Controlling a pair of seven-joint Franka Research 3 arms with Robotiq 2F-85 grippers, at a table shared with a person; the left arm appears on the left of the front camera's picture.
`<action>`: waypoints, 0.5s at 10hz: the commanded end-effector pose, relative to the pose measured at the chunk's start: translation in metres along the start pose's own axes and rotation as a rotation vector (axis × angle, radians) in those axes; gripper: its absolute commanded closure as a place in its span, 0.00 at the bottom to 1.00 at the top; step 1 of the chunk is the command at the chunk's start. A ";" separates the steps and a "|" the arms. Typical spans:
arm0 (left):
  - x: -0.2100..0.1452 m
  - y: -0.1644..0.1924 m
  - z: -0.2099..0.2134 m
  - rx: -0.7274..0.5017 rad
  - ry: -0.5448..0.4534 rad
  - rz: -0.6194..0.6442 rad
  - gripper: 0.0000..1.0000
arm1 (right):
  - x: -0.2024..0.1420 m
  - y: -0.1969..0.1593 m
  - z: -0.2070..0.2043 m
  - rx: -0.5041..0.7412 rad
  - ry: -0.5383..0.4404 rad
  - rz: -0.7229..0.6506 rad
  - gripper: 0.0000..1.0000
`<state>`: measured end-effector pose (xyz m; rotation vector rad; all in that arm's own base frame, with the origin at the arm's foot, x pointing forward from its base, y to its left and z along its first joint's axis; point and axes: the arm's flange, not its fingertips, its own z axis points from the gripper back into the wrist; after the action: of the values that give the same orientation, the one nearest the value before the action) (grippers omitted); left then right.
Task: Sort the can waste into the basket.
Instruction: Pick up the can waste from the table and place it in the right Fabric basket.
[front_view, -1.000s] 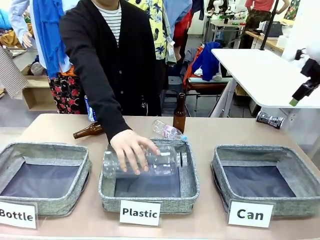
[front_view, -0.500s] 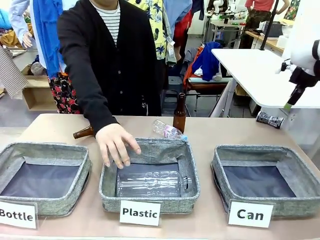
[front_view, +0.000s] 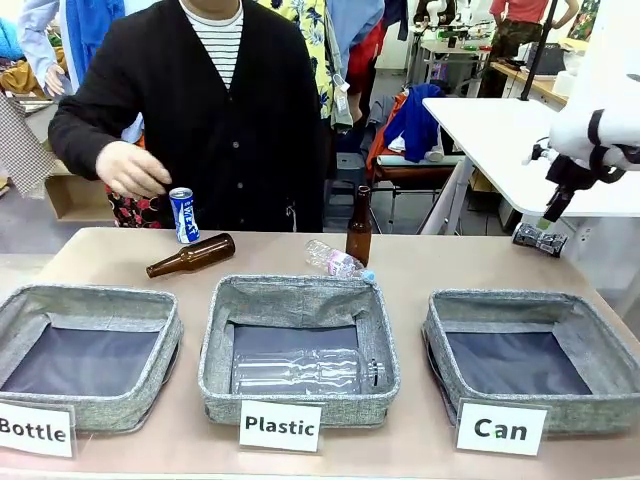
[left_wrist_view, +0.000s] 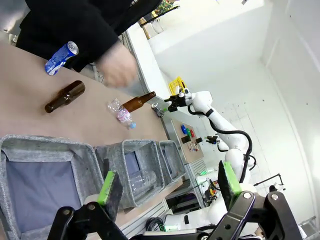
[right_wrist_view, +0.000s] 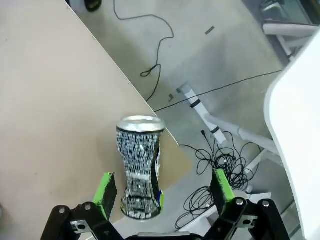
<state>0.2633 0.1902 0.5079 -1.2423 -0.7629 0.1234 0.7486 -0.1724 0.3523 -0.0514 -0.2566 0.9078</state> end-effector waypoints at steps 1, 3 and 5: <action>0.001 -0.001 0.000 -0.018 -0.010 -0.021 0.00 | 0.011 -0.019 -0.012 0.066 0.053 0.024 0.00; 0.001 -0.001 0.000 -0.018 -0.010 -0.021 0.00 | 0.010 -0.015 -0.026 0.116 0.091 0.031 0.00; 0.001 -0.001 0.000 -0.018 -0.010 -0.021 0.00 | 0.010 -0.016 -0.042 0.158 0.102 0.027 0.00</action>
<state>0.2632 0.1901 0.5080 -1.2427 -0.7630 0.1223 0.7554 -0.1709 0.3119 0.0460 -0.1125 0.9413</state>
